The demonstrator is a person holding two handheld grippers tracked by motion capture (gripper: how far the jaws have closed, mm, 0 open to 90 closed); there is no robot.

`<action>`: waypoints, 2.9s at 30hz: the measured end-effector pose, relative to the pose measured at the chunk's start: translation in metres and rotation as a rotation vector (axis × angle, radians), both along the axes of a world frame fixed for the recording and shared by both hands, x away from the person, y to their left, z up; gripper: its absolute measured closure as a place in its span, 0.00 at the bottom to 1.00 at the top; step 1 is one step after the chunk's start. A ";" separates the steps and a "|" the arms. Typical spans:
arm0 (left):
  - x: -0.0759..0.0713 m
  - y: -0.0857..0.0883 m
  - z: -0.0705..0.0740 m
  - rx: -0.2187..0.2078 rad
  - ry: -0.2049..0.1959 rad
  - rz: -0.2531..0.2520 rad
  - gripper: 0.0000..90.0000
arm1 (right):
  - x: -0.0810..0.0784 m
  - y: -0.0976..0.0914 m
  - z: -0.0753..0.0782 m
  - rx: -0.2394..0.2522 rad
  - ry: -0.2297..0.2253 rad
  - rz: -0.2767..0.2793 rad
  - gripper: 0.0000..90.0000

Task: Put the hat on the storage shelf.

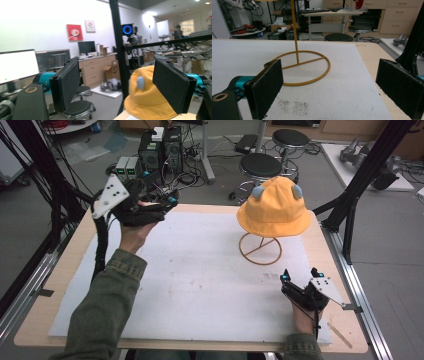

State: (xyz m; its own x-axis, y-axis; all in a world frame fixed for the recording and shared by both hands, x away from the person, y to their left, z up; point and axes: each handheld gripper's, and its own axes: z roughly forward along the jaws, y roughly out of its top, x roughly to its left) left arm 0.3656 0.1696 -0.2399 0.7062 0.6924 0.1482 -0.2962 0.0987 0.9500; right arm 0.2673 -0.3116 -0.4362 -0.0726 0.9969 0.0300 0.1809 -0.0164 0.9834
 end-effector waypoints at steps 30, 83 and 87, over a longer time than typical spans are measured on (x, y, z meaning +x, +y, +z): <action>-0.046 0.106 -0.071 -0.098 0.080 0.307 0.23 | -0.006 -0.001 0.001 0.029 -0.032 -0.006 0.07; -0.102 0.143 -0.178 -0.136 0.353 0.682 0.24 | -0.008 0.008 -0.001 0.007 -0.003 0.029 0.07; -0.103 0.144 -0.180 -0.138 0.360 0.674 0.25 | -0.007 0.008 -0.001 0.009 -0.004 0.032 0.07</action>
State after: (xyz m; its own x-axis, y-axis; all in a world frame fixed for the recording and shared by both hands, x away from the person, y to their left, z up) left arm 0.2630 0.3135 -0.4202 0.1142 0.9850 -0.1293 -0.0101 0.1313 0.9913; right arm 0.2606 -0.3037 -0.4371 -0.1050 0.9937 0.0385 0.1775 -0.0194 0.9839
